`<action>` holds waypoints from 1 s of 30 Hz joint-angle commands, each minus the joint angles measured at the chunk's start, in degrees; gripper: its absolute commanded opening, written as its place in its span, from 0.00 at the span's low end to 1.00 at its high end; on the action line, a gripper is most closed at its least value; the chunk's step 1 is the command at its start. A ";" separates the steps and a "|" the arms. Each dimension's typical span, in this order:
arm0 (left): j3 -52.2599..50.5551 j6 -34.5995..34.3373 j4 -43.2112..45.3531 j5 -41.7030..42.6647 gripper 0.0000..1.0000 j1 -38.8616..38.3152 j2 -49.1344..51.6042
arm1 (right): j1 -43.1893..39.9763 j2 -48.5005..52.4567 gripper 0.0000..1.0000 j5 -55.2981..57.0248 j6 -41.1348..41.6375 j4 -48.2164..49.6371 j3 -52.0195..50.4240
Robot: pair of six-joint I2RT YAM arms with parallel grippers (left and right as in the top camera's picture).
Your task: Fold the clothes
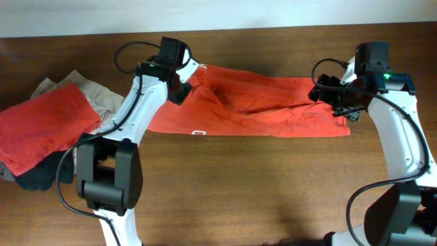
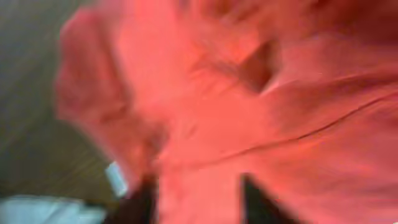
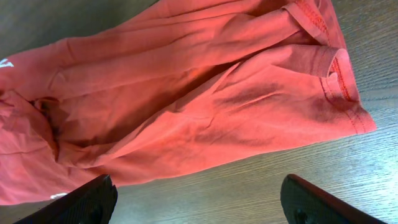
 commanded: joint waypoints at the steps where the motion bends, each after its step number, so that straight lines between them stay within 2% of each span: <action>1: -0.13 -0.76 1.75 9.55 0.11 -1.20 3.04 | 0.44 -0.15 0.89 0.68 -1.99 -0.24 0.44; 6: -0.15 -0.76 2.27 11.54 0.01 -2.43 8.24 | 0.39 -0.15 0.89 0.70 -1.99 -0.63 0.44; 13: -0.15 -2.32 6.25 11.76 0.01 -2.56 11.96 | 0.35 -0.15 0.89 0.70 -1.99 -0.61 0.44; 25: -0.09 -2.93 16.35 11.74 0.03 -2.58 12.07 | 0.35 -0.15 0.89 1.11 -1.99 -0.63 0.44; 30: -0.09 -2.93 25.05 11.76 0.05 -2.80 12.09 | 0.35 -0.15 0.88 1.14 -2.01 -1.46 0.44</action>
